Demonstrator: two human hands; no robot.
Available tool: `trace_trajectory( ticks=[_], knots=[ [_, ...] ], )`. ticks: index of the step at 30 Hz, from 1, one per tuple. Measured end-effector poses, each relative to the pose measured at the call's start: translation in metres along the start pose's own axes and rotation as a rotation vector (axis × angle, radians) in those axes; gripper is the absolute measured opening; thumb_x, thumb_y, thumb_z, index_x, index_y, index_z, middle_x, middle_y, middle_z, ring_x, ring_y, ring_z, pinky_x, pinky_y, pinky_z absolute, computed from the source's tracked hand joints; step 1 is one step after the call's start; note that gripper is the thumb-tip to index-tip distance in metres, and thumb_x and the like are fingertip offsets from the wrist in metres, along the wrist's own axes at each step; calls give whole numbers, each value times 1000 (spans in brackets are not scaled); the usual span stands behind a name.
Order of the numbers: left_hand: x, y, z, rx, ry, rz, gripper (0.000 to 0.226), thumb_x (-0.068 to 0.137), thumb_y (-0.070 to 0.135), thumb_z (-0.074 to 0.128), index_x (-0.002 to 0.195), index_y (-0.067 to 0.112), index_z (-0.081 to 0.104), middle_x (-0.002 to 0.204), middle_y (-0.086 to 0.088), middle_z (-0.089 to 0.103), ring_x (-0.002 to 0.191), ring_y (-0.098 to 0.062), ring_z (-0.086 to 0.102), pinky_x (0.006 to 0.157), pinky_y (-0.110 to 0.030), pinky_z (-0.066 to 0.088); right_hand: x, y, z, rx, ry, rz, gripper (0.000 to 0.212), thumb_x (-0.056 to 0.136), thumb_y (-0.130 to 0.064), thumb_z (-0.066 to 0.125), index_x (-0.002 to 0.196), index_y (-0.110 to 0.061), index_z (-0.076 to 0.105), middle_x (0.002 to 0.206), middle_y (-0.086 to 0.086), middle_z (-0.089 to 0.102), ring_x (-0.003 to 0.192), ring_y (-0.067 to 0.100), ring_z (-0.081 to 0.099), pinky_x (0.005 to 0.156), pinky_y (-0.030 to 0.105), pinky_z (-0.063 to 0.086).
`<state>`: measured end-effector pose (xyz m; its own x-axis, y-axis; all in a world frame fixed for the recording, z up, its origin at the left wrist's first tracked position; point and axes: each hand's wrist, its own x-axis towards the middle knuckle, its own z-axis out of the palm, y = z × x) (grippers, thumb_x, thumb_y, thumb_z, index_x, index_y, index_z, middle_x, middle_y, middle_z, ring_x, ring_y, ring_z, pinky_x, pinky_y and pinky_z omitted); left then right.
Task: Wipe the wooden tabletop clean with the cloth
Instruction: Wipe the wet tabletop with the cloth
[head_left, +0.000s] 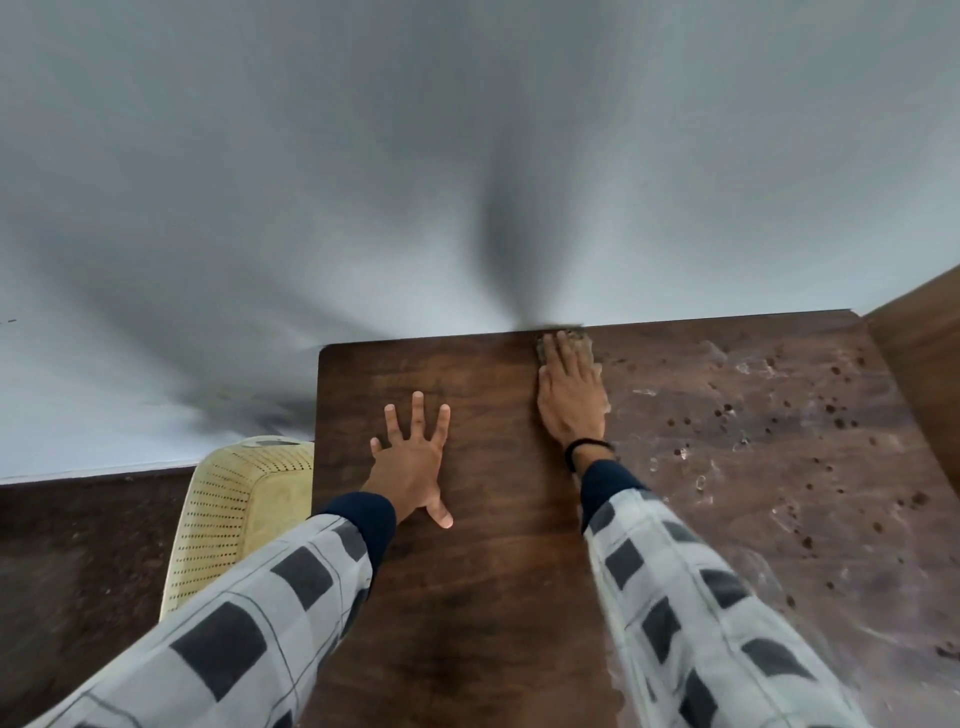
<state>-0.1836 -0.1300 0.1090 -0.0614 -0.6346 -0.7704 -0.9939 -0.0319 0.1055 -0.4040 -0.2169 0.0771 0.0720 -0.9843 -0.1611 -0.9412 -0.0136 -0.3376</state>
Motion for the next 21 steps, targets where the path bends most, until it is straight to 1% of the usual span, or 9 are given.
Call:
trace_trajectory(
  ticks=[2, 5, 7, 10, 12, 14, 18, 19, 21],
  knots=[
    [0, 1, -1, 11, 2, -3, 159, 57, 52, 92, 149, 27, -35, 149, -12, -50, 139, -49, -34, 116, -69, 7, -26, -9, 11, 6, -35, -139, 52, 111, -33, 24, 162, -33, 16, 170, -11, 6, 157, 14, -5, 127, 41, -4],
    [-3, 2, -3, 1, -1, -3, 158, 58, 51, 92, 149, 26, -35, 149, -12, -50, 139, -49, -34, 116, -69, 6, -35, 9, 8, -60, -119, -354, 51, 111, -34, 23, 162, -35, 16, 169, -12, 9, 157, 12, -1, 128, 42, 4],
    [-5, 3, -5, -13, -4, 6, 157, 59, 49, 92, 150, 26, -34, 149, -11, -50, 139, -48, -35, 116, -69, 6, -12, 25, -2, -100, -98, -294, 52, 111, -31, 23, 162, -31, 16, 170, -7, 9, 157, 17, -1, 128, 46, 6],
    [-9, 3, -4, -17, 0, 6, 156, 60, 48, 92, 150, 26, -33, 150, -11, -48, 140, -48, -34, 117, -68, 6, 16, 26, -16, -6, 13, 17, 52, 110, -26, 27, 162, -26, 21, 171, -3, 11, 158, 19, 1, 128, 46, 6],
    [-9, 3, -5, -13, -1, 5, 156, 60, 48, 92, 150, 26, -33, 150, -12, -48, 140, -48, -34, 117, -68, 6, 18, 10, -13, 52, 57, 131, 52, 109, -24, 30, 161, -26, 25, 170, -3, 13, 158, 21, 0, 127, 47, 6],
    [-8, 3, -4, -6, 3, 7, 157, 60, 49, 92, 150, 26, -34, 150, -12, -48, 140, -49, -34, 116, -69, 7, 0, -8, 0, 41, 45, 60, 52, 109, -25, 30, 161, -26, 27, 170, -2, 15, 158, 24, 0, 127, 48, 4],
    [-6, 2, -3, -7, 4, 4, 159, 58, 50, 93, 149, 26, -34, 150, -12, -49, 140, -49, -34, 116, -69, 7, -31, -2, 8, -17, -48, -274, 50, 111, -29, 28, 161, -28, 25, 169, -6, 18, 157, 17, 6, 128, 44, 7],
    [-5, 2, -3, -10, 5, 5, 159, 58, 50, 93, 150, 26, -34, 150, -11, -49, 140, -49, -34, 116, -69, 7, -21, 8, 3, -51, -52, -295, 51, 111, -29, 27, 161, -28, 24, 169, -6, 17, 158, 18, 6, 128, 46, 9],
    [-5, 2, -4, -15, 1, 6, 159, 58, 49, 93, 150, 26, -34, 149, -11, -49, 139, -48, -34, 117, -69, 6, 3, 25, -9, -65, -40, -192, 51, 111, -28, 26, 162, -27, 21, 170, -4, 14, 158, 20, 4, 127, 47, 8]
  ],
)
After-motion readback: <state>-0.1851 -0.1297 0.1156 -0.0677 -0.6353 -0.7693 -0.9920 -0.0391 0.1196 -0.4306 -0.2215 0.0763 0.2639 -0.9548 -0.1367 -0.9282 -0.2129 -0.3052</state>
